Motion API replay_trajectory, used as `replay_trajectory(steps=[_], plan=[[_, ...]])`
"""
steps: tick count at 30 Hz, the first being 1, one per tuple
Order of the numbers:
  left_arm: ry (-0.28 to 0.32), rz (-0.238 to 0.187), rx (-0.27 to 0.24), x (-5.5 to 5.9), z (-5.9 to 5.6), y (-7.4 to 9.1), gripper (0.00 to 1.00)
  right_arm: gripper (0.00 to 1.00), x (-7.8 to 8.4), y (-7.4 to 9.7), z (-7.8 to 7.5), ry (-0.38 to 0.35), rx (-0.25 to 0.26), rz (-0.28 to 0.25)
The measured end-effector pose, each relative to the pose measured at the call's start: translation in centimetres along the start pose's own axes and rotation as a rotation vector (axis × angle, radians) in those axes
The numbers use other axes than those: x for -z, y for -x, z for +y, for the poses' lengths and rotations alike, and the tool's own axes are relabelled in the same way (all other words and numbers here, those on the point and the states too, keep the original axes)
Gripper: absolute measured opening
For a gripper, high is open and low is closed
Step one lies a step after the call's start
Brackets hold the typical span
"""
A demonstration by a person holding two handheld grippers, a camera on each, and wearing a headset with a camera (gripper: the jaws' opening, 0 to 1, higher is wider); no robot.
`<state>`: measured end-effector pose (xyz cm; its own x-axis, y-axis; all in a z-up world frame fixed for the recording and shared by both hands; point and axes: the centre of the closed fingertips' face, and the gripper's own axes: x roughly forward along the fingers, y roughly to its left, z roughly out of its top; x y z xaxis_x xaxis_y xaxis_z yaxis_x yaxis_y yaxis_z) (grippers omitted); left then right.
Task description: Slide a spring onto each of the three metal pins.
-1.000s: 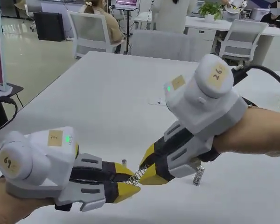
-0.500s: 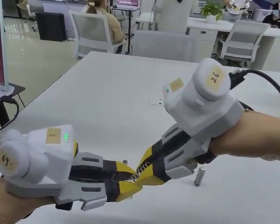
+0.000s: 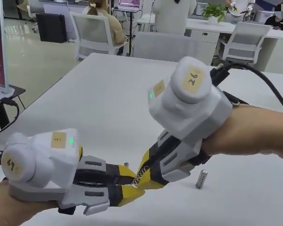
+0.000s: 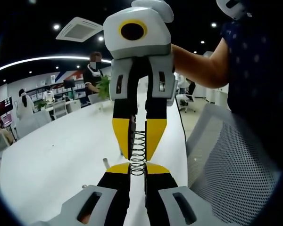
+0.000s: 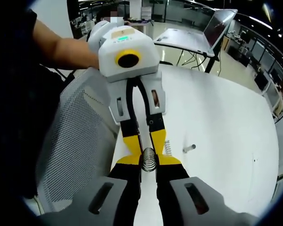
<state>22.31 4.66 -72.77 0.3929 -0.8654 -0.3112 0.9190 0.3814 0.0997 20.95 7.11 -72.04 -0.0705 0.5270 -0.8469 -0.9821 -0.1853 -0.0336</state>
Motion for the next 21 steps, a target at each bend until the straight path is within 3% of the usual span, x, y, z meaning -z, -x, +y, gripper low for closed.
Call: replay_trajectory(steps=[10,21], plan=[[0.013,0.002,0.0,0.19,0.06,0.05,0.04,0.08,0.06,-0.16,-0.13,0.026,-0.009,0.034],[0.042,0.009,-0.011,0.74,0.32,0.32,0.13,0.08,0.43,0.03,-0.75,0.03,0.004,0.054]])
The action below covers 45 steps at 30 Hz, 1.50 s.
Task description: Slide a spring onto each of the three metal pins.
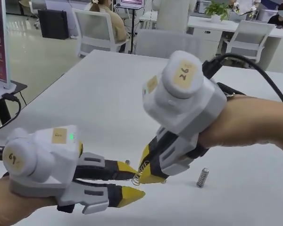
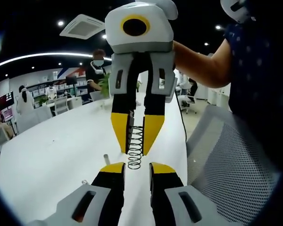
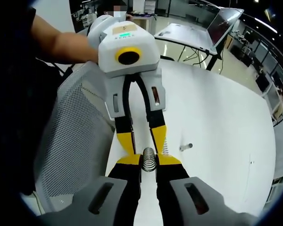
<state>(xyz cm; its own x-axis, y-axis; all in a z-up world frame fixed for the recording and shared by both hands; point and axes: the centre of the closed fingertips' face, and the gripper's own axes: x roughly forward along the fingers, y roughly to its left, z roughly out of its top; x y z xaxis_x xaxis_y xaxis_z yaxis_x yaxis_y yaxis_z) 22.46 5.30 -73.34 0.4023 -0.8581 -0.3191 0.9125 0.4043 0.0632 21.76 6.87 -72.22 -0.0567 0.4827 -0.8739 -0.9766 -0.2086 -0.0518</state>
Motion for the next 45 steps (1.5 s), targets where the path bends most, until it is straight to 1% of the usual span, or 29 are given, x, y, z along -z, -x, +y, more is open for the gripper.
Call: replay_trajectory(steps=[4,7,9,13,16,19,24,27,32,36,38,40,42,45], plan=[[0.01,0.0,-0.014,0.2,0.4,0.3,0.19,0.08,0.5,0.3,-0.4,-0.01,0.009,0.004],[0.022,0.001,-0.021,0.3,0.6,0.5,0.21,0.08,0.9,0.5,-0.8,-0.02,0.018,0.007],[0.03,0.01,-0.029,0.6,0.7,0.7,0.24,0.08,1.1,0.6,-0.9,-0.026,0.023,0.011],[0.046,0.015,-0.049,1.2,1.1,1.2,0.29,0.08,1.9,0.8,-1.3,-0.035,0.033,0.028],[0.057,0.013,-0.066,1.5,1.4,1.5,0.32,0.08,2.4,0.9,-1.6,-0.041,0.043,0.041],[0.066,0.015,-0.087,1.9,1.8,1.8,0.35,0.08,2.7,1.1,-1.9,-0.049,0.047,0.042],[0.088,0.016,-0.122,2.6,2.2,2.4,0.41,0.08,3.8,1.5,-3.2,-0.072,0.081,0.063],[0.1,0.015,-0.134,2.9,2.3,2.7,0.44,0.08,4.3,1.7,-3.6,-0.084,0.089,0.067],[0.12,0.015,-0.154,3.4,2.6,3.1,0.47,0.08,5.5,1.9,-4.8,-0.104,0.113,0.095],[0.126,0.022,-0.161,3.9,2.6,3.2,0.49,0.08,6.1,1.8,-5.6,-0.11,0.125,0.114],[0.132,0.022,-0.162,4.1,2.5,3.2,0.5,0.08,6.4,1.7,-5.9,-0.113,0.132,0.121],[0.127,0.04,-0.166,4.6,2.5,3.2,0.51,0.08,7.0,1.6,-6.5,-0.108,0.152,0.152],[0.127,0.054,-0.165,4.9,2.4,3.2,0.53,0.08,7.2,1.3,-6.9,-0.11,0.154,0.158],[0.132,0.048,-0.164,5.0,2.3,3.2,0.54,0.08,7.8,0.9,-7.5,-0.116,0.156,0.177]])
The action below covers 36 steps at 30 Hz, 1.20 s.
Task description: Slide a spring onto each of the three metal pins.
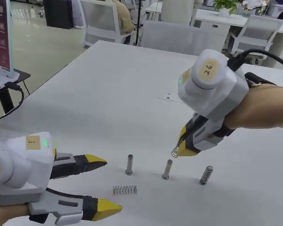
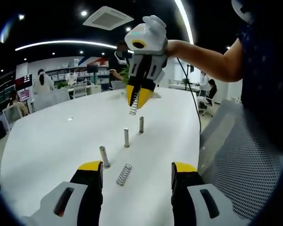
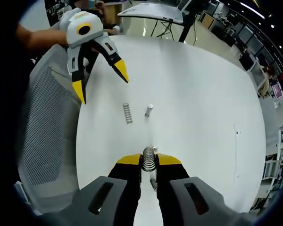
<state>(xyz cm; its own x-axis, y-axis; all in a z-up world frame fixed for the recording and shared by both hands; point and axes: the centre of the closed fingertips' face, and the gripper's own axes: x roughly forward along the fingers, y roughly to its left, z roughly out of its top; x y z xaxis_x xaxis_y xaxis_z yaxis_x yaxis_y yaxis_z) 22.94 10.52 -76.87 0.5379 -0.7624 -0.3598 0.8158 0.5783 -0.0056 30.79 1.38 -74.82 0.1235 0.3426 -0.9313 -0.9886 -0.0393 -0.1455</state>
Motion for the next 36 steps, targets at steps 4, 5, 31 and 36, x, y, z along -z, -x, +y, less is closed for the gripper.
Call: replay_trajectory(steps=[4,5,31,36], plan=[[-0.007,0.014,-0.001,0.3,0.0,0.0,0.55,0.08,0.3,-0.8,-0.7,-0.007,-0.01,0.015],[-0.008,0.014,-0.001,0.3,0.0,0.0,0.55,0.08,0.2,-0.9,-0.6,-0.014,-0.017,0.014],[-0.012,0.026,-0.019,1.0,0.4,0.2,0.59,0.09,0.9,-3.9,-1.3,-0.015,-0.06,0.083],[-0.018,0.033,-0.021,1.1,0.5,0.2,0.59,0.09,1.2,-4.4,-1.2,-0.021,-0.069,0.091]])
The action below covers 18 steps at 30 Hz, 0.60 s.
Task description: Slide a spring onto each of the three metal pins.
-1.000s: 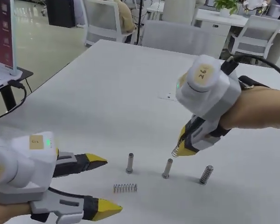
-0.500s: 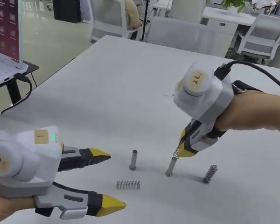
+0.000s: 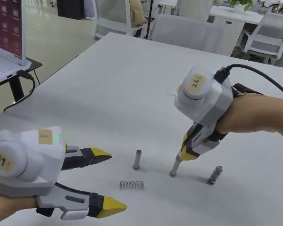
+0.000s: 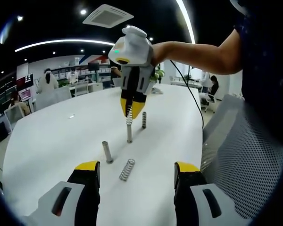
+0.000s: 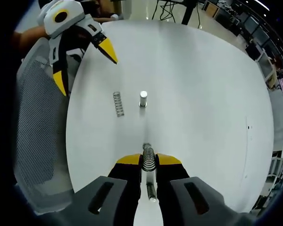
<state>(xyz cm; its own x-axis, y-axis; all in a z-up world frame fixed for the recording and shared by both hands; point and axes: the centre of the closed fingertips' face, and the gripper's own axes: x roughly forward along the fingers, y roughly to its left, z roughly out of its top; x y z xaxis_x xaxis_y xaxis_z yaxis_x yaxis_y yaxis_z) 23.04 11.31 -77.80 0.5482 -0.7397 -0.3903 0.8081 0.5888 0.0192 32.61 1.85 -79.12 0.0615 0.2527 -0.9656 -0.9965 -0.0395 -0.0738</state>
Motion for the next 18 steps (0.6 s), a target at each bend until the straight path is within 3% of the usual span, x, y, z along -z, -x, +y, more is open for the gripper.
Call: replay_trajectory(steps=[18], plan=[[-0.01,0.012,0.003,0.1,0.1,-0.1,0.57,0.09,0.7,-3.2,0.2,-0.014,-0.023,0.049]])
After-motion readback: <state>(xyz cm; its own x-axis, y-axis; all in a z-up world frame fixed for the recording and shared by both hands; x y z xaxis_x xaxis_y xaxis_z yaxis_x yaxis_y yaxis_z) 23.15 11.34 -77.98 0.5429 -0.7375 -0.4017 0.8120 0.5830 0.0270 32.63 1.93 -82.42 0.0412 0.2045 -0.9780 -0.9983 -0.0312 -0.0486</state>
